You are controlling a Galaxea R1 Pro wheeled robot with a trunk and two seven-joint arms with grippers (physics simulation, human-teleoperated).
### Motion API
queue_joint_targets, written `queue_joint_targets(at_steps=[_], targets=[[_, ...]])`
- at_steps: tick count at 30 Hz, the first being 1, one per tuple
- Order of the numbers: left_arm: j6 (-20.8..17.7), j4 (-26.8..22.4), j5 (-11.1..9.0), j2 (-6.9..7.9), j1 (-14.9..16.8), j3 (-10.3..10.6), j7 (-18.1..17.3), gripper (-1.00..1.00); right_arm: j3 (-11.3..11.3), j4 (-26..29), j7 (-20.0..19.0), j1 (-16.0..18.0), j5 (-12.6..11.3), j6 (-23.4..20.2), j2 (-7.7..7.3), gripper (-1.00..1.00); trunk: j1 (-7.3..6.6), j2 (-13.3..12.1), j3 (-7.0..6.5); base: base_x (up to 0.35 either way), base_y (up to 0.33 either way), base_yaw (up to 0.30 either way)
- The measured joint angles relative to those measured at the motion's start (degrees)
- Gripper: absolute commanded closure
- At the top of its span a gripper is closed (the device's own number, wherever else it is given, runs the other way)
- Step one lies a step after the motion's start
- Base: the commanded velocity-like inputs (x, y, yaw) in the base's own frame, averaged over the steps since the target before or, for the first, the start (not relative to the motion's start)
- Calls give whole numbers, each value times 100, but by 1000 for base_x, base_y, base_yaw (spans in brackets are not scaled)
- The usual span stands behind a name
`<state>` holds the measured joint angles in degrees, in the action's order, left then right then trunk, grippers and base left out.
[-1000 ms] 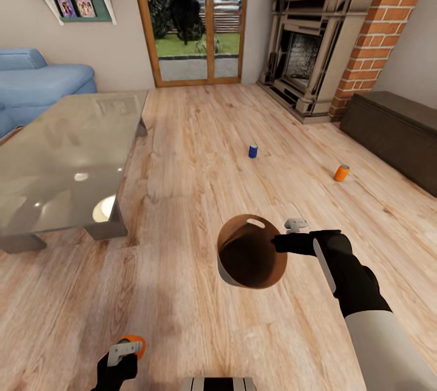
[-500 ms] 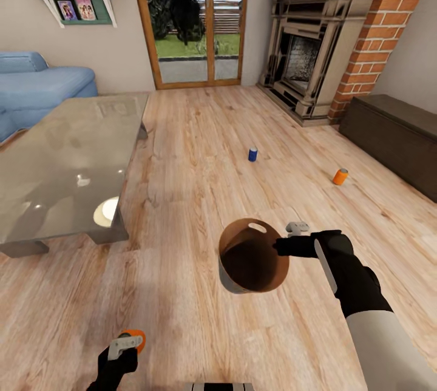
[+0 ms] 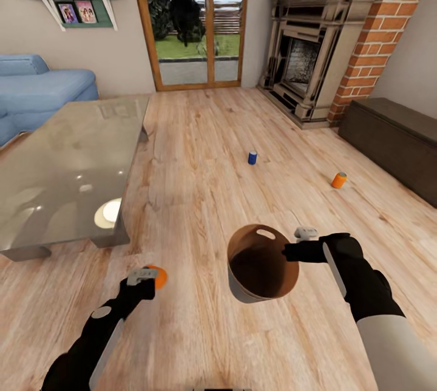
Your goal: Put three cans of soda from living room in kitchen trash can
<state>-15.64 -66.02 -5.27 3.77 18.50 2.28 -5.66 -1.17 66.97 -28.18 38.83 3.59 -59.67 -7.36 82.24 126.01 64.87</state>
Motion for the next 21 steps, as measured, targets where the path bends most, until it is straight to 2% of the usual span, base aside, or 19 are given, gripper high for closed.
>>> queue_joint_targets(at_steps=[2,3,4,5,6,7,8,10,12,13,14,15,16,17,18,19,21], targets=[[-376,-289,0,0,3,13,-201,100,3,0,-9,-3,-25,-6,-11,100,-44,-80,-36,0,0,0],[-767,-555,-16,2,14,37,-419,100,6,0,-12,-5,-23,-8,-24,100,-66,-120,-54,0,0,0],[-978,-700,-5,2,22,57,-538,100,7,-2,-13,-5,-7,-4,-37,100,-88,-160,-72,0,0,0],[-1398,-960,-33,1,44,116,-773,100,10,-5,-17,-6,-2,-4,-67,100,-110,-200,-90,0,0,0],[-2260,-1338,-57,0,230,235,-1274,100,18,-11,-21,-8,0,-5,-107,100,-132,-241,-108,0,0,0],[-2490,-1464,-41,2,344,281,-1414,100,19,-14,-15,-7,54,9,-114,100,-154,-281,-126,0,0,0],[-2878,-1563,-50,2,575,386,-1670,100,21,-21,-16,-8,75,12,-121,100,-176,-321,-144,0,0,0],[-3404,-1652,-38,1,986,550,-1990,100,21,-44,-24,-7,22,2,-128,100,-220,-401,-180,0,0,0],[-3726,-1687,-1,4,1320,621,-2132,100,24,-56,-30,-4,-42,-10,-130,100,-264,-481,-216,0,0,0],[-4033,-1705,10,6,1642,669,-2224,100,26,-66,-29,-3,-44,-11,-132,100,-285,-522,-233,0,0,0],[-4173,-1706,-20,5,1848,686,-2261,100,28,-71,-26,-2,-23,-5,-133,100,-308,-561,-252,0,0,0],[-4431,-1691,45,6,2222,737,-2345,100,29,-93,-26,-1,1,-3,-134,100,-329,-602,-268,0,0,0],[-4436,-1647,-29,-14,2934,916,-2407,100,38,-192,-34,2,15,-10,-134,100,-352,-642,-288,0,0,0],[-4436,-1543,-62,-34,3276,1150,-2432,100,71,-331,-29,8,19,-12,-134,100,-373,-682,-306,0,0,0],[-4436,-1459,8,-43,3375,1289,-2439,100,98,-412,-24,14,47,-6,-135,100,-395,-722,-322,0,0,0],[-4436,-1250,1,-57,3611,1534,-2451,100,157,-611,-29,33,44,8,-135,100,-417,-762,-341,0,0,0],[-4436,-1011,27,-73,3804,1726,-2458,100,218,-877,-22,50,51,-7,-135,100,-461,-843,-376,0,0,0]])
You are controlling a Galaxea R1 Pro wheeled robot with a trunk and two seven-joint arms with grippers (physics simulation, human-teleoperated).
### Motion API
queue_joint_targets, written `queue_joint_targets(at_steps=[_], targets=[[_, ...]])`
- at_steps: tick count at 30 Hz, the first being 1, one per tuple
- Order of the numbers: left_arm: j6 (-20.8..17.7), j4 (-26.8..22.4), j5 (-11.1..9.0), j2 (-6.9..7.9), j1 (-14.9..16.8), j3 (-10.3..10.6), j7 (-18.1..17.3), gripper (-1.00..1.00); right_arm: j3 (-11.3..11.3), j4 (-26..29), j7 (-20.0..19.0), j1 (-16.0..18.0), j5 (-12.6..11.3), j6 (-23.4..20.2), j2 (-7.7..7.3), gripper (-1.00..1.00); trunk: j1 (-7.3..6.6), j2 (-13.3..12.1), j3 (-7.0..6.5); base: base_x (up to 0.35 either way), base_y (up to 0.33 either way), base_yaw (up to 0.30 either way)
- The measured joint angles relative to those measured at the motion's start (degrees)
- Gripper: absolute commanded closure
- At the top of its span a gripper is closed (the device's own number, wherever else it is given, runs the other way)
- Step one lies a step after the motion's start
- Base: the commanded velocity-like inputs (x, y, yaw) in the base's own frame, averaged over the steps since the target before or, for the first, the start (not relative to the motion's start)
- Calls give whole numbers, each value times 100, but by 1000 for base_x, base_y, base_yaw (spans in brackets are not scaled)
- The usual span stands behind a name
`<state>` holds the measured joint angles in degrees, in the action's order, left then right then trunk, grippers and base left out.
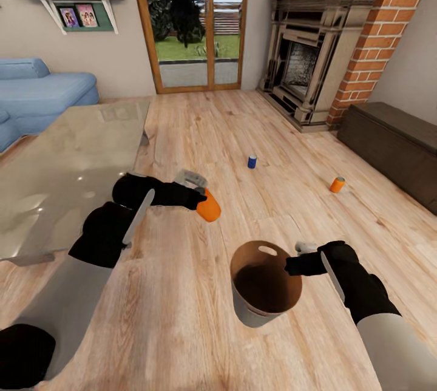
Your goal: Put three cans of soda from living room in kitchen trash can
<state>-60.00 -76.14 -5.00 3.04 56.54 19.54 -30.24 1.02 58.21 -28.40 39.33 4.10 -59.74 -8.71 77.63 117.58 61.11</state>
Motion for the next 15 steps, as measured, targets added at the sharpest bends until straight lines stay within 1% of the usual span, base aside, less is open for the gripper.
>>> queue_joint_targets(at_steps=[1,3,4,5,6,7,8,10,12,15], targets=[[0,200,-29,-50,128,120,-5,100,31,-235,-4,44,-14,11,0,100,-22,-40,-19,0,0,0],[0,362,-30,-144,236,207,-12,100,59,-451,17,125,30,16,-1,100,-66,-120,-55,0,0,0],[0,502,-38,-242,306,270,-16,100,102,-598,18,219,45,21,2,100,-88,-160,-73,0,0,0],[0,574,-23,-290,334,299,-17,100,143,-655,14,262,24,15,2,100,-88,-162,-73,0,0,0],[0,697,-16,-364,370,364,-14,100,240,-732,7,324,-8,7,2,100,-88,-162,-73,0,0,0],[0,746,-8,-395,384,403,-9,100,291,-762,2,348,-38,0,2,100,-89,-162,-73,0,0,0],[0,858,-15,-479,412,597,6,100,410,-826,0,402,-50,-3,1,100,-88,-162,-73,0,0,0],[0,896,8,-510,420,737,19,100,453,-849,5,423,-18,6,0,100,-89,-162,-73,0,0,0],[0,902,7,-521,423,791,21,100,470,-858,6,433,22,14,0,100,-89,-162,-73,0,0,0],[0,896,-4,-533,424,847,14,100,485,-866,1,474,-9,10,1,100,-89,-162,-73,0,0,0]])
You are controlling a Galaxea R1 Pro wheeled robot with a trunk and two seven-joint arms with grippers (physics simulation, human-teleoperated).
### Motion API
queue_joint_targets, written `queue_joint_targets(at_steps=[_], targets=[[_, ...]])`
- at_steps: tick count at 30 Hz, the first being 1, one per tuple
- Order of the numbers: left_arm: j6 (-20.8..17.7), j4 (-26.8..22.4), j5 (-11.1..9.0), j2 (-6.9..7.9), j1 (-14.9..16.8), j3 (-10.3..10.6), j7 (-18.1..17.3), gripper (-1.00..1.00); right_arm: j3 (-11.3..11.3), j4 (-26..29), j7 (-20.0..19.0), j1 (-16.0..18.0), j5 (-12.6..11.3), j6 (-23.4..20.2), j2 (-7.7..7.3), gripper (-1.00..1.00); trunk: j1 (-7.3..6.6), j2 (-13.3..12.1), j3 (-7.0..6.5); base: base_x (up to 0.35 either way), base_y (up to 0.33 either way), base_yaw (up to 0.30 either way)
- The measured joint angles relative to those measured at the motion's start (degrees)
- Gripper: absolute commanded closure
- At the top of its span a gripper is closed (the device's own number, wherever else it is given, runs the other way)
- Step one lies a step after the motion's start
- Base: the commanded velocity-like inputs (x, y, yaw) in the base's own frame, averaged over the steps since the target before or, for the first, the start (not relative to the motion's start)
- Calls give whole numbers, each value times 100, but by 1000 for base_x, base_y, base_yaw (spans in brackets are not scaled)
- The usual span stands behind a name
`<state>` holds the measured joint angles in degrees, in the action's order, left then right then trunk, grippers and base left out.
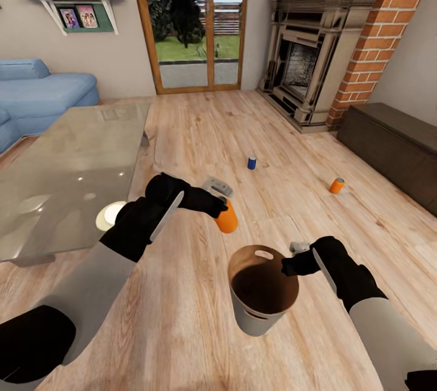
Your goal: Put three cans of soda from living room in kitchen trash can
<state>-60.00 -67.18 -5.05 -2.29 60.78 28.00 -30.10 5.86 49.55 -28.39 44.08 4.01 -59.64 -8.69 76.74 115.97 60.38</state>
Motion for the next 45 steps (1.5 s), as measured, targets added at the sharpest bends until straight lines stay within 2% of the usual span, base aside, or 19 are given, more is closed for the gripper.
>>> queue_joint_targets(at_steps=[6,11,17,21,23,24,26,28,31,34,36,39,43,45], targets=[[0,-5,-16,-13,-26,127,-19,100,14,-15,-1,131,-3,-1,6,100,0,0,0,0,0,0],[0,-4,-45,-24,-37,379,-33,100,19,-31,1,200,15,4,21,100,0,0,0,0,0,0],[0,-8,-77,-181,-63,655,-49,100,25,-155,3,351,-2,0,82,100,0,0,0,0,0,0],[0,-12,-53,-240,-65,746,-72,100,39,-278,4,464,1,-2,117,100,0,0,0,0,0,0],[0,-14,-65,-283,-68,770,-81,100,45,-315,10,511,48,9,172,100,0,0,0,0,0,0],[0,11,-60,-304,-74,832,-91,100,52,-368,18,588,127,29,257,100,0,0,0,0,0,0],[0,40,-33,-302,-89,911,-89,100,55,-388,-8,616,-82,-22,294,100,0,0,0,0,0,0],[0,145,-18,-300,-138,1014,-85,100,55,-407,-2,643,-93,-22,336,100,0,0,1,0,0,0],[311,541,-7,-316,-226,1086,-78,100,58,-421,27,664,73,11,403,100,0,0,1,0,0,0],[659,907,-4,-324,-278,1121,-83,100,53,-426,27,689,8,-1,466,100,0,0,0,0,0,0],[733,1005,-14,-322,-287,1131,-85,100,51,-429,23,722,-44,-11,493,100,0,0,0,0,0,0],[838,1173,-10,-313,-349,1194,-89,100,52,-436,39,798,83,15,609,100,1,0,1,0,0,0],[1038,1235,-2,-313,-494,1230,-73,100,50,-437,30,856,-53,-17,721,100,0,0,0,0,0,0],[1108,1263,0,-314,-521,1241,-64,100,50,-438,48,879,45,5,789,100,0,0,0,0,0,0]])
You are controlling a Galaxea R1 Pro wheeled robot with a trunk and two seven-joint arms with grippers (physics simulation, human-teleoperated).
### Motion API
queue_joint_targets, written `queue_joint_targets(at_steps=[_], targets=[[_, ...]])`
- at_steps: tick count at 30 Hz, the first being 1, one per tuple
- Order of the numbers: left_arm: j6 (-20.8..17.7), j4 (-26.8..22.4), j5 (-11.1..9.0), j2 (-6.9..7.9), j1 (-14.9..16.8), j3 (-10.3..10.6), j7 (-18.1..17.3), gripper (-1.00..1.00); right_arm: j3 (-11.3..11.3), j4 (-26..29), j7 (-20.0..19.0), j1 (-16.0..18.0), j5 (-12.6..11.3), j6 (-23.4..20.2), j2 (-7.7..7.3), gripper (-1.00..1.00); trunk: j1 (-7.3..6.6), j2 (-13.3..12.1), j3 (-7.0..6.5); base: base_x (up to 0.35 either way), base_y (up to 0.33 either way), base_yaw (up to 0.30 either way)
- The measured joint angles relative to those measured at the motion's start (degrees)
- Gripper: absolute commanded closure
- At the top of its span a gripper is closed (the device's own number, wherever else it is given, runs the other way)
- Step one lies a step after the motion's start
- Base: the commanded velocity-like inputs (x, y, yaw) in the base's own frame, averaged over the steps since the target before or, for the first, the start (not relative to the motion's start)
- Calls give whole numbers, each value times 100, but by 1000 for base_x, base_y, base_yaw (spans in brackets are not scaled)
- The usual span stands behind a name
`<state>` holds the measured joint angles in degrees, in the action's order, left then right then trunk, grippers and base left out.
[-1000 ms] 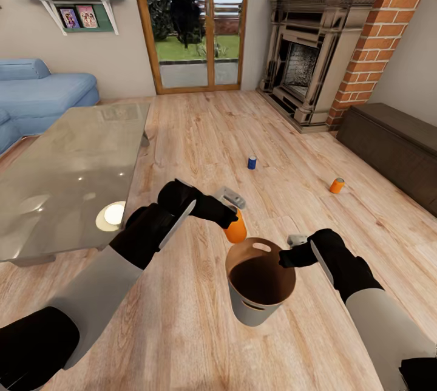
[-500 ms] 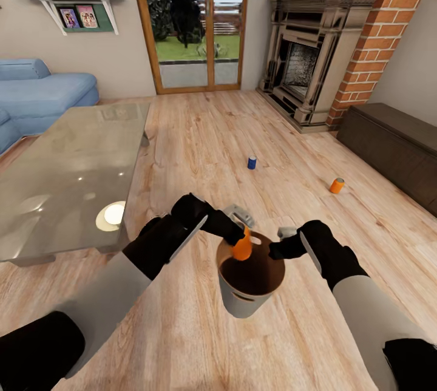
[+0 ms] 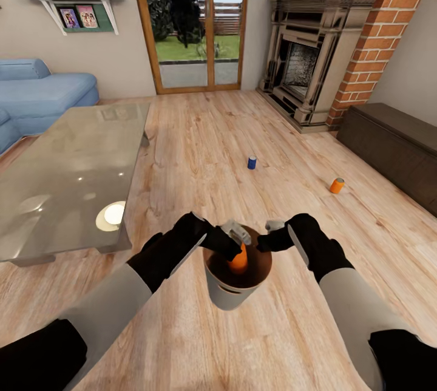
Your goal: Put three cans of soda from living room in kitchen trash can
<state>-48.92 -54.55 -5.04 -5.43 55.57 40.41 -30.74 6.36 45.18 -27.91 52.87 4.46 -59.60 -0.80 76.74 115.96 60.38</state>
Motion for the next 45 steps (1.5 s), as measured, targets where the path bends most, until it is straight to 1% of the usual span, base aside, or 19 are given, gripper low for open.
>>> queue_joint_targets(at_steps=[2,4,5,6,8,11,14,15,16,17,18,19,22,25,28,29,39,41,45], targets=[[35,16,2,-1,-14,5,4,100,0,0,10,29,62,13,78,100,0,0,0,0,0,0],[67,51,7,0,-30,29,18,100,-3,0,17,65,38,7,200,100,0,0,0,0,0,0],[83,88,8,-1,-39,44,23,100,-5,0,11,74,-32,-9,253,100,0,0,0,0,0,0],[101,110,39,0,-42,52,26,100,-8,0,21,78,-30,-7,276,100,0,0,0,0,0,0],[155,177,13,1,-49,65,30,100,-5,-2,41,84,109,17,333,100,0,0,0,0,0,0],[210,299,42,8,-52,89,41,100,-6,-3,49,84,127,19,374,100,0,0,0,0,0,0],[235,419,71,12,-53,195,49,100,-5,-3,50,82,109,12,384,100,0,0,0,0,0,0],[230,461,56,13,-54,258,49,100,-6,-2,52,84,107,14,386,100,0,0,0,0,0,0],[222,533,29,17,-55,396,70,100,-8,-2,51,85,80,10,389,100,0,0,0,0,0,0],[227,563,50,19,-55,462,100,100,-7,-2,48,84,42,1,391,100,0,0,0,0,0,0],[217,602,36,21,-55,553,181,100,-8,-1,47,83,18,-3,393,100,0,0,0,0,0,0],[198,637,56,17,-55,635,354,100,-8,-1,45,83,-2,-7,394,100,0,0,0,0,0,0],[171,657,44,11,-55,687,563,100,-8,-1,48,82,11,-5,395,100,0,0,0,0,0,0],[159,661,33,8,-55,704,647,100,-8,-1,49,82,38,0,395,100,0,0,0,0,0,0],[150,659,33,2,-55,720,700,100,-8,-1,47,82,3,-6,393,100,0,0,0,0,0,0],[148,658,32,1,-55,722,708,-100,-8,-1,47,82,1,-7,392,100,0,0,0,0,0,0],[146,631,30,17,-55,731,741,-100,-8,-1,51,82,51,3,369,100,0,0,0,0,0,0],[157,570,17,37,-55,724,743,-100,-8,-1,49,82,38,0,357,100,0,0,0,0,0,0],[162,228,5,52,-55,703,743,-100,-8,-1,42,82,7,-6,326,100,0,0,0,0,0,0]])
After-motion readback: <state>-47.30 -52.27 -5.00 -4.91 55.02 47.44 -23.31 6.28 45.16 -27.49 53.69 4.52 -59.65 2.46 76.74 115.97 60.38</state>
